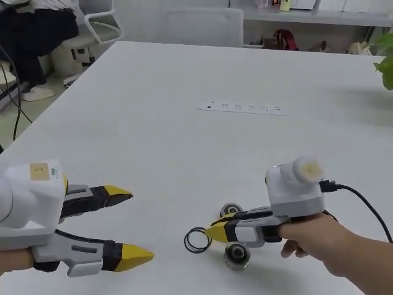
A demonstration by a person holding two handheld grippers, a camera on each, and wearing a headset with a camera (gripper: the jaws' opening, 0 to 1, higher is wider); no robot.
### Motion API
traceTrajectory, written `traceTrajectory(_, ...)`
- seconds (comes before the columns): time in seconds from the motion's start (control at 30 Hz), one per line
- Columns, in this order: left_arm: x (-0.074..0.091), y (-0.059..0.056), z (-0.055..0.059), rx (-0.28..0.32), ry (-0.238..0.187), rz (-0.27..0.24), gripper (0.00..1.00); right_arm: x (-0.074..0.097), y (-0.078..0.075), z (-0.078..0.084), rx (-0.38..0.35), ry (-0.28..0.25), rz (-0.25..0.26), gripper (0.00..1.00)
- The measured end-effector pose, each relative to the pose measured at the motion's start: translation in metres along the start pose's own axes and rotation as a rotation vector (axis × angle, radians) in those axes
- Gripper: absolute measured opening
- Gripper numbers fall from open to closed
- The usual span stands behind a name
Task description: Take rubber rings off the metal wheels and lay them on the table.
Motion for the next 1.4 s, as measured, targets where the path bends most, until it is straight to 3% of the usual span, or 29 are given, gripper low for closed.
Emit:
traceTrajectory(0.67, 0.002, 0.001, 0.001, 0.004, -0.004, -0.005, 0.67, 0.004, 0.003, -0.009, 0.011, -0.041, 0.002, 0.24)
traceTrajectory(1.4, -0.001, 0.003, 0.0, -0.003, -0.001, -0.006, 0.67, 0.011, 0.006, -0.014, 0.027, -0.07, -0.004, 0.27)
Point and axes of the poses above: the centre of the closed fingertips' face, and the gripper's own axes: x roughly backward along the fingers, y roughly to its left, z roughly out of its underside, the point moved 5 cm from there along x, roughly backward along the fingers, and after that the axes turned 1 degree about -y, right-handed, at the moved point
